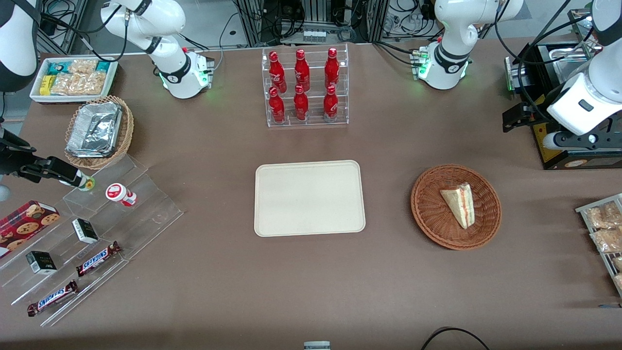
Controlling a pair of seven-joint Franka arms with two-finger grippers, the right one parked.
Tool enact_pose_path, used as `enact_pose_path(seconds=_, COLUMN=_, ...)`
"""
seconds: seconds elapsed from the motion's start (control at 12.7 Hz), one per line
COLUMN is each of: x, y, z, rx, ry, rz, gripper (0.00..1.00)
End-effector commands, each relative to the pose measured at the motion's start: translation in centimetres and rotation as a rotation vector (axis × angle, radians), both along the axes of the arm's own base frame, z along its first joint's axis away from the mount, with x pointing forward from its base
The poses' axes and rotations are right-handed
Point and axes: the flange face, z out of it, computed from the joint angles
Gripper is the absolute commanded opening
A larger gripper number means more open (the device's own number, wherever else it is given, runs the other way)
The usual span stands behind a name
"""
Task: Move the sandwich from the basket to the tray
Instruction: 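Move the open left gripper over the wrapped sandwich in the wicker basket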
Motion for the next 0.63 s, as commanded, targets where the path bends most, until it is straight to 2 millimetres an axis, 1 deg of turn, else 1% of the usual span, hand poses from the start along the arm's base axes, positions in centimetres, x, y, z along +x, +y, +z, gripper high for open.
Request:
enact_pose_path(seconds=0.0, x=0.0, y=-0.2, z=0.5, rx=0.012, ry=-0.036, rz=-0.017, gripper=1.00)
enact_pose_path(seconds=0.16, x=0.2, y=-0.1, z=0.1, rx=0.013, ry=-0.037, rz=-0.015, gripper=1.00)
enact_pose_path(seconds=0.24, x=0.3, y=-0.1, z=-0.8, rx=0.014, ry=-0.034, rz=-0.016, gripper=1.00)
enact_pose_path(seconds=0.55, x=0.7, y=-0.2, z=-6.4, rx=0.014, ry=-0.027, rz=-0.019, gripper=1.00)
